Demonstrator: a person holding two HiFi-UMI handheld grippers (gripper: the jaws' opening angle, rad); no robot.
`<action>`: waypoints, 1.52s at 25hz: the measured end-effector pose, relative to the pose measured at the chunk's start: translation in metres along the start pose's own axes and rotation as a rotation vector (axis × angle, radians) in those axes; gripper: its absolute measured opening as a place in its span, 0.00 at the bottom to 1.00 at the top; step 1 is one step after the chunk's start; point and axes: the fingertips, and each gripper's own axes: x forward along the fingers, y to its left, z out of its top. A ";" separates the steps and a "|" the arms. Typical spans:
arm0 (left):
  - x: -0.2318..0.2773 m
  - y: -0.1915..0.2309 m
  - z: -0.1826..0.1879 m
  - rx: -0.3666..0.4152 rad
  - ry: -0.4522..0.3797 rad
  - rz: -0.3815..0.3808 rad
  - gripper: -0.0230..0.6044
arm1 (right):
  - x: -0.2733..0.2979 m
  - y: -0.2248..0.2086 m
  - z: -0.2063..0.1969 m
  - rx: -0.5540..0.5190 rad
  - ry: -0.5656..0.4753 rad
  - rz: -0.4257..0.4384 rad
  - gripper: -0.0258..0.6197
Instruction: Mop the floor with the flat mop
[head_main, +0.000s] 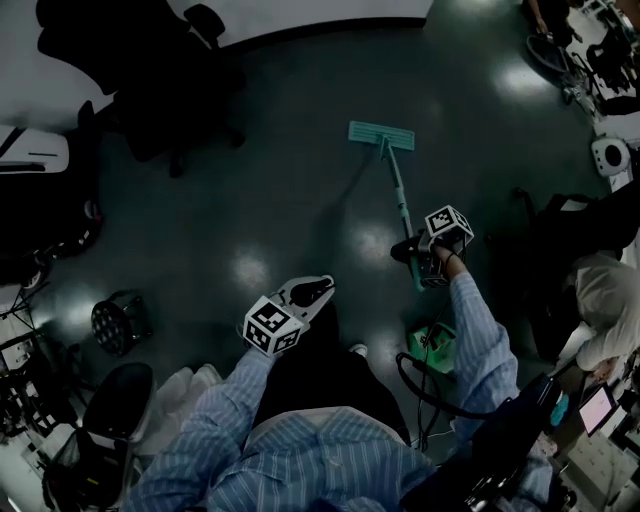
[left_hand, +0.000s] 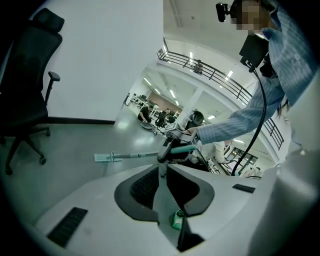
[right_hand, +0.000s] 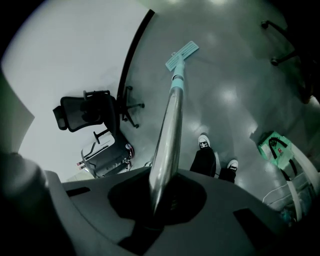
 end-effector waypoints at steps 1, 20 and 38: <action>0.000 0.008 0.003 -0.011 -0.007 0.009 0.11 | -0.002 0.007 0.018 0.005 -0.008 0.000 0.10; -0.008 0.085 -0.009 -0.196 -0.056 0.180 0.11 | -0.013 0.097 0.236 0.058 -0.157 -0.041 0.09; -0.026 0.012 -0.036 -0.119 -0.043 0.135 0.11 | -0.002 0.025 0.085 0.051 -0.113 -0.047 0.09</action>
